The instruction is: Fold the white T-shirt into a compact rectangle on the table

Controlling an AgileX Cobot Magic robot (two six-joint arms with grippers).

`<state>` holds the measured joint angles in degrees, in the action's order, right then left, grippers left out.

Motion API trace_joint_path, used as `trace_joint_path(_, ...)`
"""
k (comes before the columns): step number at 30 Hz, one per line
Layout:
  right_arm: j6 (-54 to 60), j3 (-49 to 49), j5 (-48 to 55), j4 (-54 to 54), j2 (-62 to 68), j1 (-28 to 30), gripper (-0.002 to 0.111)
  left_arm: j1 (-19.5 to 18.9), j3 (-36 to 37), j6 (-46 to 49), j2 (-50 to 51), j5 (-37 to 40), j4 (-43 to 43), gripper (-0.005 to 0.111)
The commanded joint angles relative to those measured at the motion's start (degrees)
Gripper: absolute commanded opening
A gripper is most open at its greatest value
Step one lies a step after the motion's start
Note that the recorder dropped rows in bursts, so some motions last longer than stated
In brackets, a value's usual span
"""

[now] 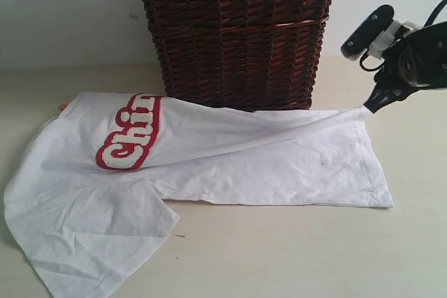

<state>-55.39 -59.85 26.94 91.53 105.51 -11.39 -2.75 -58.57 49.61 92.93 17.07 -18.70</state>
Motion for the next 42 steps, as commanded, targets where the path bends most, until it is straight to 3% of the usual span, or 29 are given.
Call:
trace_joint_path(1, 11.75, -0.40, -1.90, -18.00, -4.51, 0.04, 0.036, 0.10, 0.02, 2.05, -2.05, 12.74, 11.29, 0.016)
trace_joint_path(3, 23.01, -0.40, -3.88, -31.17, -6.70, 0.04, 0.024, 0.65, 0.02, 7.17, -2.67, 20.67, 19.30, 0.000)
trace_joint_path(6, 42.55, -0.40, -3.00, -52.11, -9.86, 0.04, 0.015, 1.76, 0.02, 24.86, -3.04, 38.34, 37.28, 0.001)
trace_joint_path(8, 53.99, -0.40, -1.11, -65.40, -12.11, 0.04, 0.016, 2.87, 0.18, 34.49, -3.04, 49.07, 47.23, 0.006)
trace_joint_path(10, 61.72, -0.40, 1.27, -75.46, -14.26, 0.04, 0.019, 5.84, 1.87, 33.31, -3.18, 51.43, 53.50, 0.021)
trace_joint_path(13, 68.32, -0.40, 5.50, -84.03, -17.11, 0.04, 0.024, 14.10, 7.14, 27.73, -3.32, 48.79, 51.89, 0.046)
trace_joint_path(15, 69.73, -0.40, 7.04, -86.20, -18.73, 0.04, 0.025, 20.06, 11.32, 24.19, -3.32, 42.55, 48.40, 0.058)
trace_joint_path(18, 70.76, -0.40, 9.21, -88.71, -20.88, 0.04, 0.025, 27.99, 16.71, 16.88, -3.32, 27.64, 40.99, 0.063)
trace_joint_path(20, 70.76, -0.40, 10.57, -89.15, -22.03, 0.04, 0.025, 31.20, 18.67, 10.35, -3.32, 18.46, 37.17, 0.063)
trace_joint_path(22, 70.89, -0.40, 10.99, -89.74, -22.83, 0.04, 0.025, 32.14, 19.33, 6.60, -2.84, 13.25, 38.21, 0.063)
trace_joint_path(29, 71.84, -0.40, 9.26, -90.15, -23.30, 0.04, 0.025, 32.66, 19.33, 6.49, 2.34, 15.81, 41.83, 0.063)
trace_joint_path(32, 71.84, -0.40, 8.84, -90.15, -23.30, 0.04, 0.025, 32.66, 19.36, 6.12, 4.70, 13.41, 41.27, 0.063)
trace_joint_path(36, 71.84, -0.40, 8.84, -90.15, -23.30, 0.04, 0.025, 32.66, 19.36, -3.02, 7.01, 5.14, 31.89, 0.062)
trace_joint_path(39, 71.84, -0.40, 8.75, -90.15, -23.30, 0.04, 0.025, 32.55, 19.36, -6.89, 8.42, 7.01, 21.96, 0.048)
trace_joint_path(42, 71.84, -0.40, 8.23, -90.15, -23.30, 0.04, 0.025, 32.55, 19.36, -7.42, 9.46, 11.93, 15.44, 0.023)
